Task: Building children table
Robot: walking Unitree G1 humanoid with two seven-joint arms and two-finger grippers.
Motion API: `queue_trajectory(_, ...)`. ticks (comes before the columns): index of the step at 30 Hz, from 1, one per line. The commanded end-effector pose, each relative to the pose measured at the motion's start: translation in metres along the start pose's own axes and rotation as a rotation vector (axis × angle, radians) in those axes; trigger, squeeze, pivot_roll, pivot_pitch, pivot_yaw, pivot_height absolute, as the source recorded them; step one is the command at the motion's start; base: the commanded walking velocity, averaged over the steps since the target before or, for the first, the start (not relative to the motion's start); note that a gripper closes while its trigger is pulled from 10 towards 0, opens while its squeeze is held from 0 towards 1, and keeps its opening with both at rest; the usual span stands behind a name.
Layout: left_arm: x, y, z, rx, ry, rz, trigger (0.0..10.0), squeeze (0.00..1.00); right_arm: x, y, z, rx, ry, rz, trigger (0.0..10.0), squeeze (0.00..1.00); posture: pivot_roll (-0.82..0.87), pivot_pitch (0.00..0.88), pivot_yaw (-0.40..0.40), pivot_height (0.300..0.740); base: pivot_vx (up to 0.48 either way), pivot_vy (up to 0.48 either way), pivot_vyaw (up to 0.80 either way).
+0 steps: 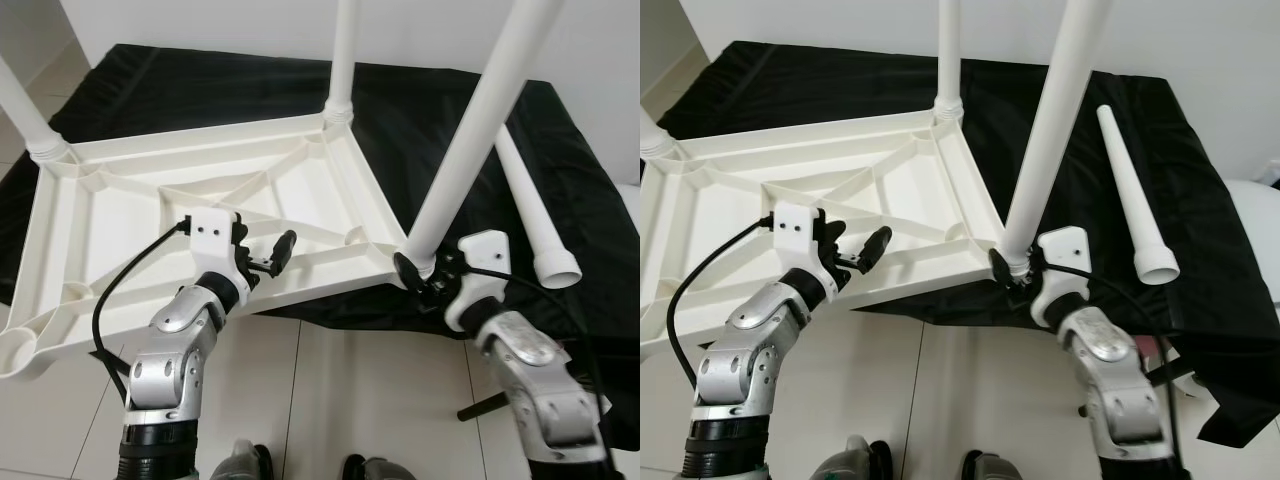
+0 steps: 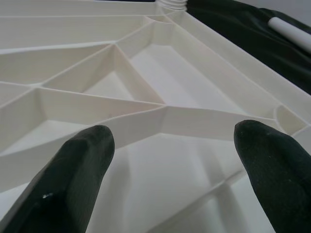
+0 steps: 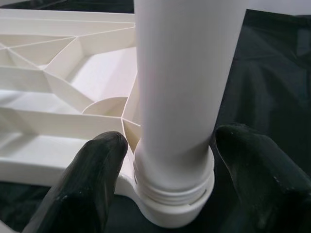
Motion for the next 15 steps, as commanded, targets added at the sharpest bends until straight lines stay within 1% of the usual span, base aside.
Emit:
queue_trajectory(1, -0.003, 0.000, -0.005, 0.011, -0.044, 0.038, 10.0, 0.00, 0.002, 0.000, -0.015, 0.034, 0.056, -0.027, 10.0, 0.00, -0.02, 0.117, 0.002, 0.740, 0.000, 0.000, 0.00)
queue_trajectory(2, -0.003, 0.000, -0.005, 0.011, -0.044, 0.038, 10.0, 0.00, 0.002, 0.000, -0.015, 0.034, 0.056, -0.027, 10.0, 0.00, -0.02, 0.117, 0.002, 0.740, 0.000, 0.000, 0.00)
queue_trajectory(3, -0.005, 0.002, -0.006, 0.009, -0.050, 0.049, 10.0, 0.00, 0.003, -0.002, -0.023, 0.058, 0.087, -0.041, 10.0, 0.00, -0.02, 0.114, 0.008, 0.740, 0.000, 0.000, 0.00)
queue_trajectory(4, -0.005, 0.002, -0.006, 0.009, -0.050, 0.049, 10.0, 0.00, 0.003, -0.002, -0.023, 0.058, 0.087, -0.041, 10.0, 0.00, -0.02, 0.114, 0.008, 0.740, 0.000, 0.000, 0.00)
queue_trajectory(5, -0.008, 0.003, -0.008, 0.012, -0.071, 0.056, 10.0, 0.00, 0.004, -0.004, -0.030, 0.085, 0.114, -0.052, 10.0, 0.00, -0.03, 0.113, 0.013, 0.740, 0.000, 0.000, 0.00)
queue_trajectory(6, -0.008, 0.003, -0.008, 0.012, -0.071, 0.056, 10.0, 0.00, 0.004, -0.004, -0.030, 0.085, 0.114, -0.052, 10.0, 0.00, -0.03, 0.113, 0.013, 0.740, 0.000, 0.000, 0.00)
queue_trajectory(7, -0.012, 0.003, -0.011, 0.024, -0.101, 0.055, 10.0, 0.00, 0.005, -0.007, -0.037, 0.113, 0.135, -0.060, 10.0, 0.00, -0.03, 0.110, 0.019, 0.740, 0.000, 0.000, 0.00)
queue_trajectory(8, -0.012, 0.003, -0.011, 0.024, -0.101, 0.055, 10.0, 0.00, 0.005, -0.007, -0.037, 0.113, 0.135, -0.060, 10.0, 0.00, -0.03, 0.110, 0.019, 0.740, 0.000, 0.000, 0.00)
queue_trajectory(10, -0.014, 0.003, -0.018, 0.031, -0.144, 0.067, 10.0, 0.00, 0.009, -0.013, -0.048, 0.156, 0.176, -0.061, 10.0, 0.00, -0.03, 0.103, 0.027, 0.740, 0.000, 0.000, 0.00)
queue_trajectory(11, -0.014, 0.003, -0.020, 0.038, -0.152, 0.070, 10.0, 0.00, 0.011, -0.014, -0.050, 0.166, 0.189, -0.061, 10.0, 0.00, -0.03, 0.103, 0.027, 0.740, 0.000, 0.000, 0.00)
queue_trajectory(12, -0.014, 0.003, -0.020, 0.038, -0.152, 0.070, 10.0, 0.00, 0.011, -0.014, -0.050, 0.166, 0.189, -0.061, 10.0, 0.00, -0.03, 0.103, 0.027, 0.740, 0.000, 0.000, 0.00)
queue_trajectory(14, -0.011, 0.000, -0.023, 0.057, -0.134, 0.062, 10.0, 0.00, 0.023, -0.015, -0.050, 0.159, 0.236, -0.041, 10.0, 0.00, -0.03, 0.097, 0.030, 0.740, 0.000, 0.000, 0.00)
queue_trajectory(15, -0.011, 0.000, -0.023, 0.057, -0.134, 0.062, 10.0, 0.00, 0.023, -0.015, -0.050, 0.159, 0.236, -0.041, 10.0, 0.00, -0.03, 0.097, 0.030, 0.740, 0.000, 0.000, 0.00)
Point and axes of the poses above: a point about 5 cm out from each wrist's last joint towards the gripper, its own z axis pointing out of the wrist towards the gripper, its own y axis along the axis of the wrist's last joint, x = y × z, the point moved 2 cm from there along z, pointing out of the wrist towards the gripper, and after that the axes turned 4 degrees about z, right-handed, at the moved point
